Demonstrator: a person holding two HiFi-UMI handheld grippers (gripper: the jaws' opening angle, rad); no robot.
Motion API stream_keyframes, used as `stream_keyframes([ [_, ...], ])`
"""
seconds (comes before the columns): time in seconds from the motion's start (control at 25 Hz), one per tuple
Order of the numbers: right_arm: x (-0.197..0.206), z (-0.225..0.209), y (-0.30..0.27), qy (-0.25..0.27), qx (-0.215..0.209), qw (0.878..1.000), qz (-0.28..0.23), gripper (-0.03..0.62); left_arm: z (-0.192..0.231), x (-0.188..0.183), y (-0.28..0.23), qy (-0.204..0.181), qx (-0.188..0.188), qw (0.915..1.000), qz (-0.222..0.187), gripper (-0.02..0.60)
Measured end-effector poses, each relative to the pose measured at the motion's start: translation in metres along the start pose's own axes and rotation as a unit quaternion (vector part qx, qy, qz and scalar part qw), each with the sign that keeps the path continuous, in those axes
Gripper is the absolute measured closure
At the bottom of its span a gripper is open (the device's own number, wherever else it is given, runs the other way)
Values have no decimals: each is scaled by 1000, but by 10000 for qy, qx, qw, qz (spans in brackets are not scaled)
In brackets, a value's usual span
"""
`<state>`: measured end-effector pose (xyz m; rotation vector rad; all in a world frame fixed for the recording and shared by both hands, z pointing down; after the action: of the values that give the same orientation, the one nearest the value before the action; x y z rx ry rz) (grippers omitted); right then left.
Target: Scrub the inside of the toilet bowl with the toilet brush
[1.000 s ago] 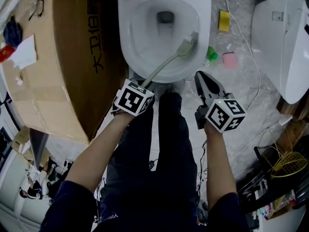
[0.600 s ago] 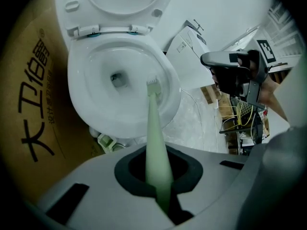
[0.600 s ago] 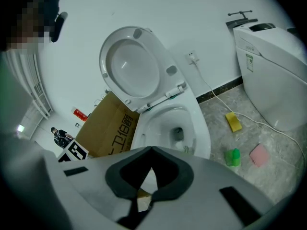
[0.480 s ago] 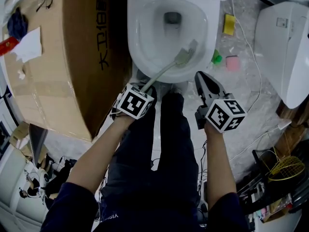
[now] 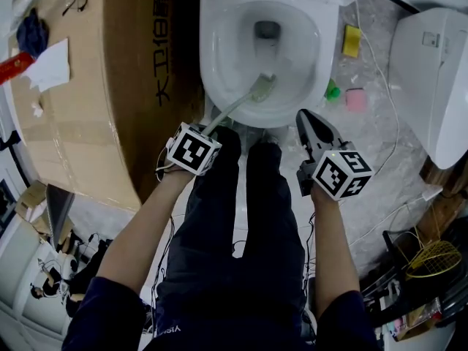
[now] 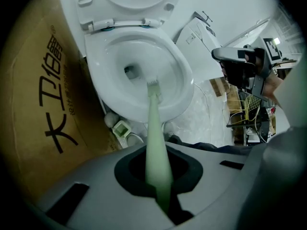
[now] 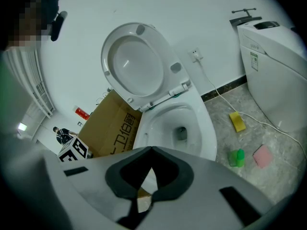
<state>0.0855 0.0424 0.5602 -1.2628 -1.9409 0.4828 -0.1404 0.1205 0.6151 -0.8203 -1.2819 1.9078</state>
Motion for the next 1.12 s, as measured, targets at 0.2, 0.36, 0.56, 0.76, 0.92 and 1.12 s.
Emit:
stream_keyframes([
  [0.2, -2, -3, -1, 33, -13, 10000, 58, 589, 15, -1, 6, 60, -192, 9998, 41, 549],
  [0.36, -5, -4, -3, 61, -31, 9999, 102, 589, 31, -3, 11, 140, -443, 9989, 76, 549],
  [0.56, -11, -5, -8, 81, -67, 9999, 133, 589, 45, -6, 15, 402, -503, 9979, 50, 549],
  [0.76, -18, -9, -12, 100, -81, 9998, 164, 589, 57, -11, 21, 528, -623, 9967, 16, 549],
  [0.92, -23, -12, -14, 99, -69, 9998, 183, 589, 70, -16, 25, 599, -742, 9954, -25, 550],
  [1.12, -29, -14, -17, 71, -68, 9998, 187, 589, 84, -28, 32, 587, -879, 9944, -64, 550],
])
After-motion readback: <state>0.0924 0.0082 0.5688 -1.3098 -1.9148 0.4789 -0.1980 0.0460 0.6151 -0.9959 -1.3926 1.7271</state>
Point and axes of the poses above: the fingertips, and each gripper's own axes: y backward along the fingers, z to its left, x out of its underside, the point moved 2 cm from there along y, backward along the fingers, and after that the axes turned 2 degrees about z, right-handed, at the moved point
